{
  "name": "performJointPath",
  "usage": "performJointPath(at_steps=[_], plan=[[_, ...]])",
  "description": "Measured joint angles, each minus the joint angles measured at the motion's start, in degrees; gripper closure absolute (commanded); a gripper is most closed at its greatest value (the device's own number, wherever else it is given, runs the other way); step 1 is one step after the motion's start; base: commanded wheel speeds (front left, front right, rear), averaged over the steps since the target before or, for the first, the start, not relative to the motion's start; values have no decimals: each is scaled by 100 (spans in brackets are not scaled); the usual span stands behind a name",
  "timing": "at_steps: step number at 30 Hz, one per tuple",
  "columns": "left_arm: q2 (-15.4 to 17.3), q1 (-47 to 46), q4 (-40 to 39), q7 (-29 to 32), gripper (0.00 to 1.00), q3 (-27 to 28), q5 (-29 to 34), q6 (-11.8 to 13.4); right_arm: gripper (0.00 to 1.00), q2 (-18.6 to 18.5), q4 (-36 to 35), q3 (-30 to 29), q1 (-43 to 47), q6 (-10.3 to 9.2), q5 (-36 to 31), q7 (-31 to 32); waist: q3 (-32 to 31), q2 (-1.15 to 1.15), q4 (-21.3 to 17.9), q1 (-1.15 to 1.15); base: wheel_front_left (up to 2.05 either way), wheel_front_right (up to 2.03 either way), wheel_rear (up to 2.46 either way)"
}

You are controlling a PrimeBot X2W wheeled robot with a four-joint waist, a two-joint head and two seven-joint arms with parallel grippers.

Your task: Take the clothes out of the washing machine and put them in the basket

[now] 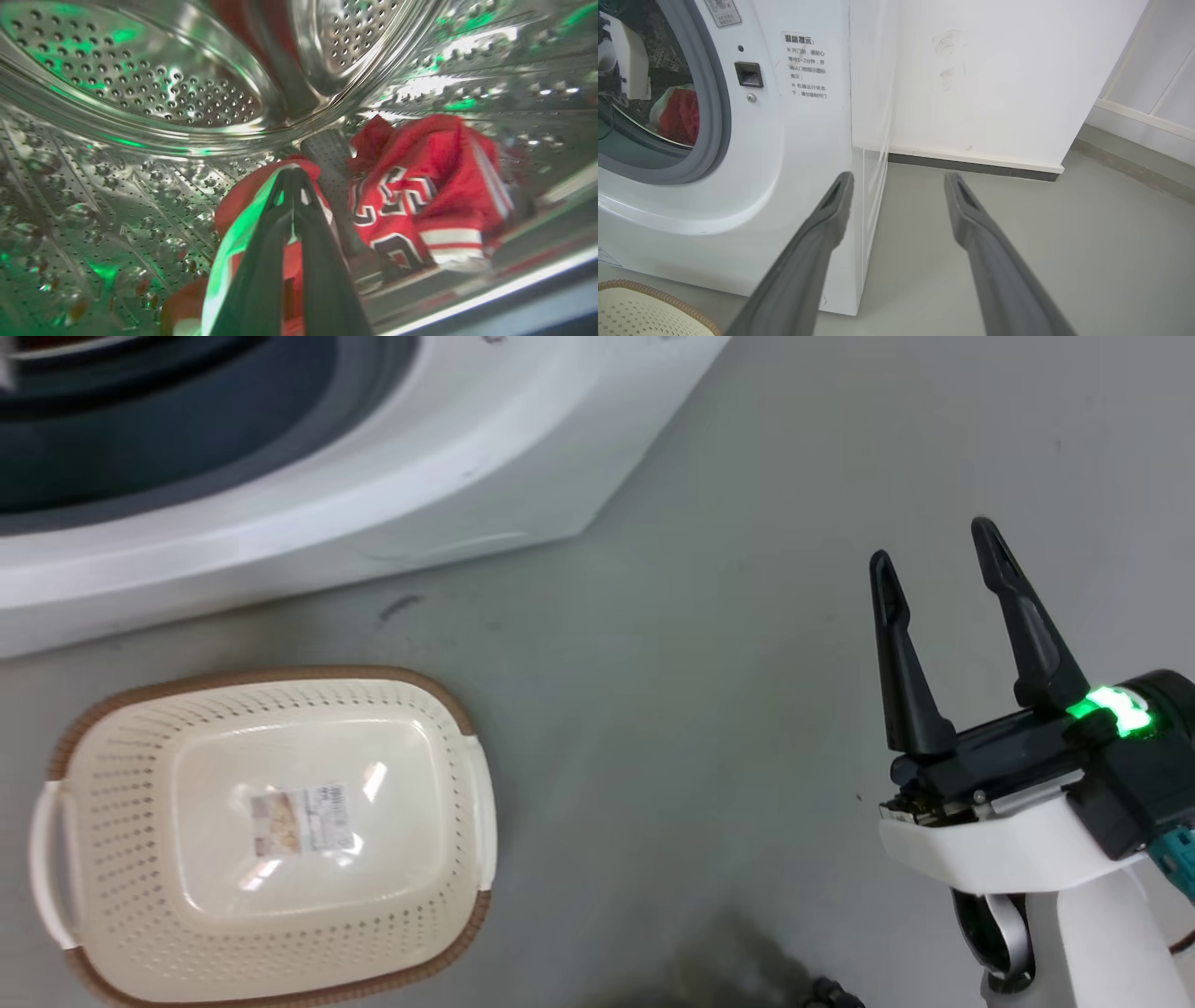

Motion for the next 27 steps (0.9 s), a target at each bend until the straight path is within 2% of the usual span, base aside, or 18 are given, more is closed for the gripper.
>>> performJointPath(at_steps=[5,11,13,14,18,21,27], plan=[[-396,668,143,-928,100,57,-126,119,0,0,103,-56,206,0,-175,0,-521,0,229,0,0,0,0],[-704,1452,-158,-1224,100,201,-89,360,0,-1,192,-137,430,0,-302,0,-1163,0,480,-1,0,0,0],[-754,1748,-616,-1226,100,390,26,504,0,-1,221,-166,502,0,-338,0,-1366,0,561,-1,0,0,0],[-793,2103,-1089,-1235,100,575,193,646,0,-1,247,-178,564,0,-353,0,-1554,0,641,-1,0,0,0],[-812,2954,-1981,-1243,100,1014,537,902,0,0,298,-179,690,0,-432,0,-1916,0,787,-1,0,0,0],[-861,3467,-2621,-1244,100,1349,825,1003,0,-1,319,-203,793,0,-438,0,-2157,0,892,-1,0,0,0],[-1016,4422,-3744,-1244,100,1911,1350,1029,0,-2,365,-245,994,0,-486,0,-2565,0,1105,-1,0,0,0]])
